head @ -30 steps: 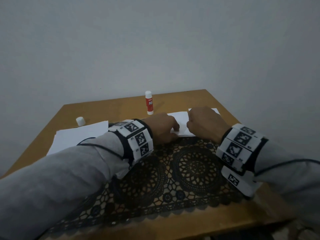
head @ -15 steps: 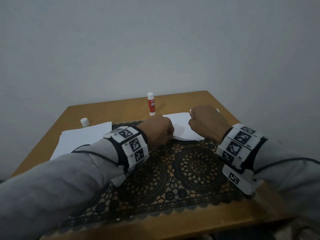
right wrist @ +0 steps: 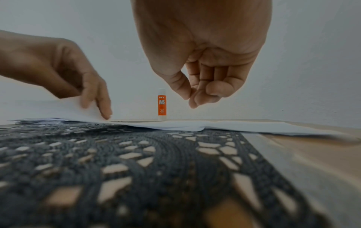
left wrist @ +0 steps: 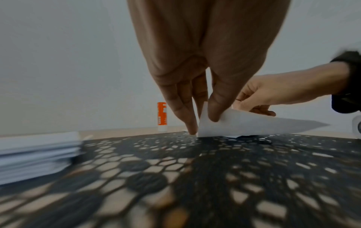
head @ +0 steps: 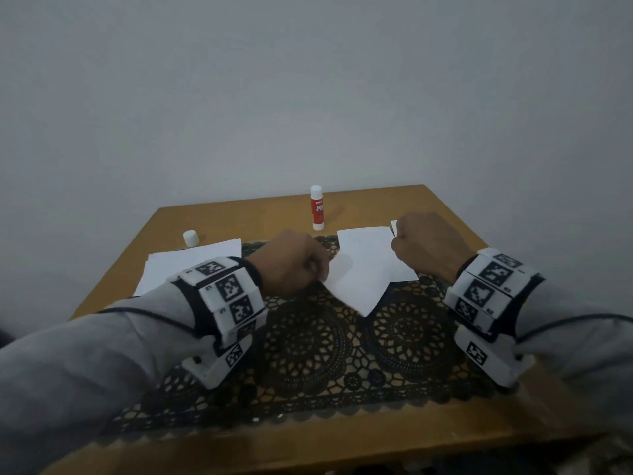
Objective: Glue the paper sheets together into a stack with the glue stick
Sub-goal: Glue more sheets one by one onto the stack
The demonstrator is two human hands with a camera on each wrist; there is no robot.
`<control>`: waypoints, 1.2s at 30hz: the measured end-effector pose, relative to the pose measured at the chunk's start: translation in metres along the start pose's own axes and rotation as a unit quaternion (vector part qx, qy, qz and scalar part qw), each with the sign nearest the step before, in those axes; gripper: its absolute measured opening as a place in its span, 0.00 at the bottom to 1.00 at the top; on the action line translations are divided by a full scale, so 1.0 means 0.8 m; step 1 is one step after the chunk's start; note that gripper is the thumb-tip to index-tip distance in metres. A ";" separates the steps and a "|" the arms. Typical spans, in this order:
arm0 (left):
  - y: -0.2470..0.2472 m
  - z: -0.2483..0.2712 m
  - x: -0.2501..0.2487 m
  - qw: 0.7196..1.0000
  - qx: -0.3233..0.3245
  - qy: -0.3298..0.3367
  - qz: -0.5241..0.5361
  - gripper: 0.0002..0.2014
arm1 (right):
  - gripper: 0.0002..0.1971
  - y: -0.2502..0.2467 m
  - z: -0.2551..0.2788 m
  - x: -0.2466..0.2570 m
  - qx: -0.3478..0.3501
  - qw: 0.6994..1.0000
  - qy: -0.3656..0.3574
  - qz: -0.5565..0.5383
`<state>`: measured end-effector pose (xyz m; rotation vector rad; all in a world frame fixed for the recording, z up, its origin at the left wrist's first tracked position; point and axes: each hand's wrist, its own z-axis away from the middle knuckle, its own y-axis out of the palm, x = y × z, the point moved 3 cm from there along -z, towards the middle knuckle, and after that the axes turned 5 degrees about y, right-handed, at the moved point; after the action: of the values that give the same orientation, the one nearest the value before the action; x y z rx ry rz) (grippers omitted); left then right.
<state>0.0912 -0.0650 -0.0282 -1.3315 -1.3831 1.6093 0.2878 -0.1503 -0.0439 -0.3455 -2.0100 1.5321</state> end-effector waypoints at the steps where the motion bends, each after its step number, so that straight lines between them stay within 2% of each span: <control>1: -0.003 0.011 0.007 1.000 0.003 -0.010 0.006 0.12 | 0.17 0.000 0.001 0.001 0.002 1.000 -0.002 0.000; 4: -0.011 0.046 0.029 0.999 0.002 -0.038 0.009 0.15 | 0.15 -0.001 0.002 0.001 0.006 1.000 -0.006 0.000; 9: -0.016 0.090 0.058 0.996 0.031 -0.077 -0.017 0.17 | 0.13 0.000 0.002 0.005 0.019 0.999 -0.043 -0.003; 12: -0.015 0.103 0.069 0.995 0.042 -0.089 -0.020 0.16 | 0.09 -0.002 -0.009 0.020 0.028 0.997 -0.070 -0.006; 16: -0.012 0.104 0.073 0.992 0.068 -0.102 -0.004 0.16 | 0.06 0.001 -0.035 0.063 0.043 0.992 -0.064 -0.102; 19: -0.008 0.101 0.073 0.991 0.077 -0.104 0.018 0.10 | 0.13 0.015 -0.059 0.098 0.064 0.987 -0.044 -0.143; 22: 0.000 0.098 0.074 0.993 0.090 -0.079 -0.015 0.03 | 0.20 0.036 -0.087 0.120 0.076 0.984 -0.020 -0.163; 24: 0.004 0.096 0.078 0.992 0.100 -0.072 -0.026 0.04 | 0.21 0.050 -0.104 0.126 0.081 0.979 -0.001 -0.186; 30: 0.003 0.094 0.080 0.992 0.103 -0.070 -0.029 0.06 | 0.11 0.069 -0.122 0.128 0.079 0.978 0.000 -0.193; 36: 0.006 0.099 0.062 0.989 0.077 -0.085 -0.088 0.03 | 0.11 0.041 -0.088 0.129 0.051 0.978 -0.063 -0.193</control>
<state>0.0023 -0.0468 -0.0521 -0.9738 -1.4014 1.7013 0.2424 -0.0299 -0.0331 0.1801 -1.9413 1.4268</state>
